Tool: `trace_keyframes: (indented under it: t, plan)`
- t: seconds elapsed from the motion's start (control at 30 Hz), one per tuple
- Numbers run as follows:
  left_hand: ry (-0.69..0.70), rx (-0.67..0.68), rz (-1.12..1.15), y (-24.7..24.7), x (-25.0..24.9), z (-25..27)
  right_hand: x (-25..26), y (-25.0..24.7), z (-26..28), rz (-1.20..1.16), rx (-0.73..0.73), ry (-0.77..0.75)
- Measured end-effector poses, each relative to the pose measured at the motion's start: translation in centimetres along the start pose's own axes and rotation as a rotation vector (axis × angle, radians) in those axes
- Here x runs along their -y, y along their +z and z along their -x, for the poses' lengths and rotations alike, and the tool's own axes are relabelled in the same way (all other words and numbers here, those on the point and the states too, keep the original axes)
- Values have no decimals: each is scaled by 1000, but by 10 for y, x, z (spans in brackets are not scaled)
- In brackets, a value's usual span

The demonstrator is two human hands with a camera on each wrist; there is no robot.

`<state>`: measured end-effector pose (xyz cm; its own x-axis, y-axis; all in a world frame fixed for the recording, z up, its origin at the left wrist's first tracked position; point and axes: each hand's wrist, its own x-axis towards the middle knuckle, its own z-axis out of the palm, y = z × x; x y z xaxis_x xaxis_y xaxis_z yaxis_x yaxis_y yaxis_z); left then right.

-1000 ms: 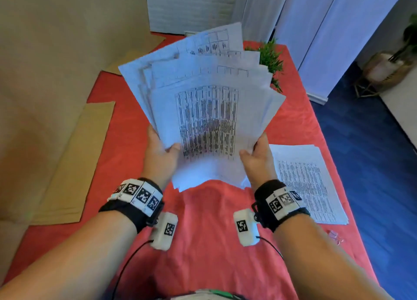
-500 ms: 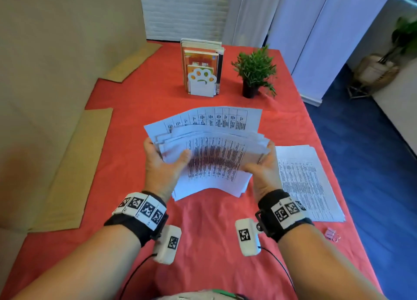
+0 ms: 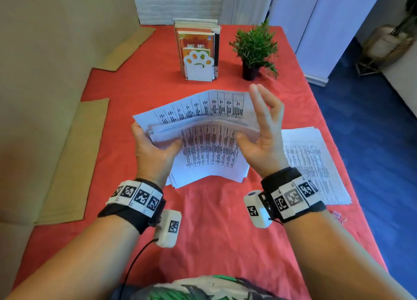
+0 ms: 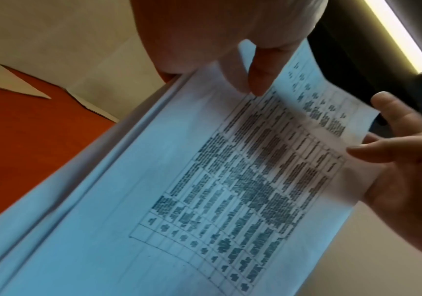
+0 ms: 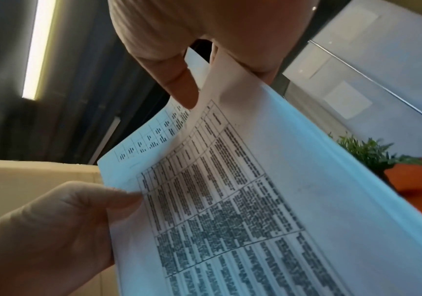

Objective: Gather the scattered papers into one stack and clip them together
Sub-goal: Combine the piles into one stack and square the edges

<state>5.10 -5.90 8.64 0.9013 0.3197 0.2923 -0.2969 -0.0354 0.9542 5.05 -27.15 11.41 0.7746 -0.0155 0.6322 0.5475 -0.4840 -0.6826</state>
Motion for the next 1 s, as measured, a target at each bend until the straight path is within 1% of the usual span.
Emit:
trace_keyframes:
  t: [0.13, 0.2, 0.3, 0.33, 0.37, 0.43, 0.47, 0.5, 0.57, 0.63, 0.7, 0.77, 0.83, 0.87, 1.0]
  plan:
    - [-74, 26, 28, -5, 5, -2, 0, -3, -2, 95, 5, -29]
    - [-104, 50, 26, -8, 8, -4, -2, -4, -2, 85, 9, -19]
    - [-157, 86, 38, -8, 9, -4, -9, -4, 3, 9, -44, 36]
    - [-176, 97, 48, -7, 11, -4, -11, -4, 6, -81, -66, 94]
    - [-197, 106, 51, -7, 14, -5, -12, -3, 8, -220, -91, 201]
    - [-254, 117, 51, -8, 23, -6, -15, 1, 14, -547, -130, 462]
    - [-286, 117, 56, -9, 28, -6, -17, 4, 17, -636, -140, 569]
    - [-317, 112, 60, -8, 32, -6, -19, 7, 19, -668, -134, 648]
    - [-337, 108, 75, -6, 38, -3, -23, 14, 26, -680, -119, 704]
    - [-310, 77, 59, -2, 40, 4, -25, 19, 31, -673, -123, 730]
    - [-282, 40, 51, 2, 37, 9, -31, 21, 36, -673, -117, 794]
    - [-241, 31, 102, 6, 33, 10, -37, 22, 41, -674, -92, 830]
    - [-168, -10, 139, 9, 25, 8, -39, 21, 45, -670, -86, 848]
    - [-144, -44, 145, 10, 19, 4, -38, 20, 46, -669, -88, 849]
    - [-117, -260, 115, 18, -7, -16, -35, 16, 44, -663, -73, 800]
